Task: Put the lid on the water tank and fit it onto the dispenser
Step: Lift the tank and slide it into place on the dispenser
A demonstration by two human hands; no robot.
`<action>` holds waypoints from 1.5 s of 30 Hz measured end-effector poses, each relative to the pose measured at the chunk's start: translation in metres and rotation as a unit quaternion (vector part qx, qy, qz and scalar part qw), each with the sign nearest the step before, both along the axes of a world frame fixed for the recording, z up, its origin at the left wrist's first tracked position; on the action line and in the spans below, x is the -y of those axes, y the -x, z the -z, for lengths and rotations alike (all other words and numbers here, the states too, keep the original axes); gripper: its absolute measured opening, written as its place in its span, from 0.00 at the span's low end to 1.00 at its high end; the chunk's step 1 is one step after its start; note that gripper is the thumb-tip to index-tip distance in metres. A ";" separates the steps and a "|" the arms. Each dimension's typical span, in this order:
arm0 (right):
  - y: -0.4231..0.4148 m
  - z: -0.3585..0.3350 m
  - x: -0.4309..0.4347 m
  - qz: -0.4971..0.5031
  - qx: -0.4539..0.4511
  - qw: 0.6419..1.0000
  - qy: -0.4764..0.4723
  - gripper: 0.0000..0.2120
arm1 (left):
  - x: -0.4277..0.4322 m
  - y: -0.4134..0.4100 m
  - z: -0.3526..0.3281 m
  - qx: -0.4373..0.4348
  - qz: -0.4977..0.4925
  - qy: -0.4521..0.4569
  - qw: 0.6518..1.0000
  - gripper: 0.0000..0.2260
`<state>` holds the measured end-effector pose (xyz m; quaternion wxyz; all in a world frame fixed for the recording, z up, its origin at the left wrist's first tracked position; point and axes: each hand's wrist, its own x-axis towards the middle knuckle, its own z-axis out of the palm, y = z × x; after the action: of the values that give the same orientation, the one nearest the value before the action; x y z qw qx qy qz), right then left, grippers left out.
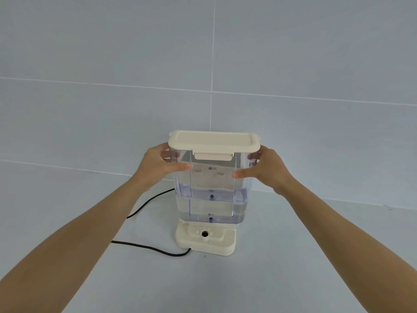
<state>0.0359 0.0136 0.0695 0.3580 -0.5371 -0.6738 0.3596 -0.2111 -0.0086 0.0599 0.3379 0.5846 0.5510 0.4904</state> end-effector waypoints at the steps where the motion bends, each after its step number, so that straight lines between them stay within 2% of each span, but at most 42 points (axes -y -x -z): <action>1: 0.003 0.000 -0.002 -0.001 0.001 1.000 -0.002 0.22 | -0.002 0.003 0.001 0.002 -0.001 0.002 1.000 0.18; 18: 0.016 0.016 -0.009 0.030 0.053 0.998 -0.007 0.27 | -0.028 0.018 0.009 -0.016 0.056 0.031 0.998 0.21; 24: 0.016 0.021 -0.007 0.021 0.053 0.998 -0.004 0.23 | -0.029 0.020 0.015 -0.026 0.071 0.040 0.996 0.22; 31: 0.018 0.030 -0.006 0.034 0.077 0.996 0.000 0.33 | -0.025 0.019 0.021 -0.029 0.078 0.050 0.995 0.25; 38: 0.022 0.041 -0.002 0.042 0.073 0.996 0.012 0.33 | -0.025 0.023 0.035 -0.033 0.078 0.067 0.994 0.23; 45: 0.024 0.044 -0.002 0.045 0.080 0.996 0.013 0.33 | -0.026 0.025 0.040 -0.031 0.081 0.058 0.995 0.25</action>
<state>0.0117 0.0152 0.0256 0.3114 -0.5987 -0.6707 0.3078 -0.2364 0.0170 0.0195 0.3927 0.6218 0.5395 0.4101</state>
